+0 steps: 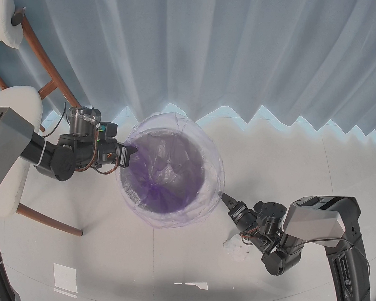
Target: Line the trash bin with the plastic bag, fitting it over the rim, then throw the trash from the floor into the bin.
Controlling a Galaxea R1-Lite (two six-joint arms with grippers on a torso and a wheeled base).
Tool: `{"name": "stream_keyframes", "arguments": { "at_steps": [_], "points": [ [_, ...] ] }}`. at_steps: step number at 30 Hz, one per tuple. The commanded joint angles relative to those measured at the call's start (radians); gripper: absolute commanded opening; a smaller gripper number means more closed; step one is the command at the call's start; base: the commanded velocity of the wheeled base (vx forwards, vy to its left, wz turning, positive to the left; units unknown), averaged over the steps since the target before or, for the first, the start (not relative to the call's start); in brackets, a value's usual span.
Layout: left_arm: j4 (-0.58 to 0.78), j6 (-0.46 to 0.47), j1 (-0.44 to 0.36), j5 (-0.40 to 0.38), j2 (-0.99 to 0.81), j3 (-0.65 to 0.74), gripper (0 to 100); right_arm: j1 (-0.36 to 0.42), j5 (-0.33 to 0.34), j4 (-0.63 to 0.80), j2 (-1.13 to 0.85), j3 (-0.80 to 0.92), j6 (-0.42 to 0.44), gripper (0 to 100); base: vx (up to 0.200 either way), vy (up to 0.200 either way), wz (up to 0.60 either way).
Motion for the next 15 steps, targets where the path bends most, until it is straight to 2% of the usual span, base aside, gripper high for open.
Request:
{"name": "stream_keyframes", "arguments": {
  "at_steps": [1, 3, 4, 5, 6, 9, 15],
  "points": [
    [-0.05, 0.06, 0.021, -0.025, -0.036, 0.088, 0, 0.0, 0.0, -0.018, 0.0, -0.001, 0.0, 100, 0.0, 0.0, 0.0],
    [-0.098, 0.082, 0.017, -0.015, -0.035, 0.12, 0, 0.0, 0.0, -0.018, 0.0, -0.001, 0.0, 100, 0.0, 0.0, 0.0],
    [-0.167, 0.088, 0.007, -0.006, -0.035, 0.162, 0, 0.0, 0.0, -0.018, 0.0, -0.001, 0.0, 100, 0.0, 0.0, 0.0],
    [-0.167, 0.088, 0.007, -0.006, -0.035, 0.162, 0, 0.0, 0.0, -0.018, 0.0, -0.001, 0.0, 100, 0.0, 0.0, 0.0],
    [-0.281, 0.085, -0.006, 0.009, -0.038, 0.234, 0, 0.0, 0.0, -0.018, 0.0, -0.001, 0.0, 100, 0.0, 0.0, 0.0],
    [-0.423, 0.085, -0.017, 0.0, -0.031, 0.303, 0, 0.0, 0.0, -0.018, 0.0, -0.001, 0.0, 100, 0.0, 0.0, 0.0],
    [-0.442, 0.074, -0.016, -0.051, -0.056, 0.389, 0, 0.0, 0.0, -0.018, 0.002, -0.003, 0.0, 100, 0.0, 0.0, 0.0]
  ]
}}
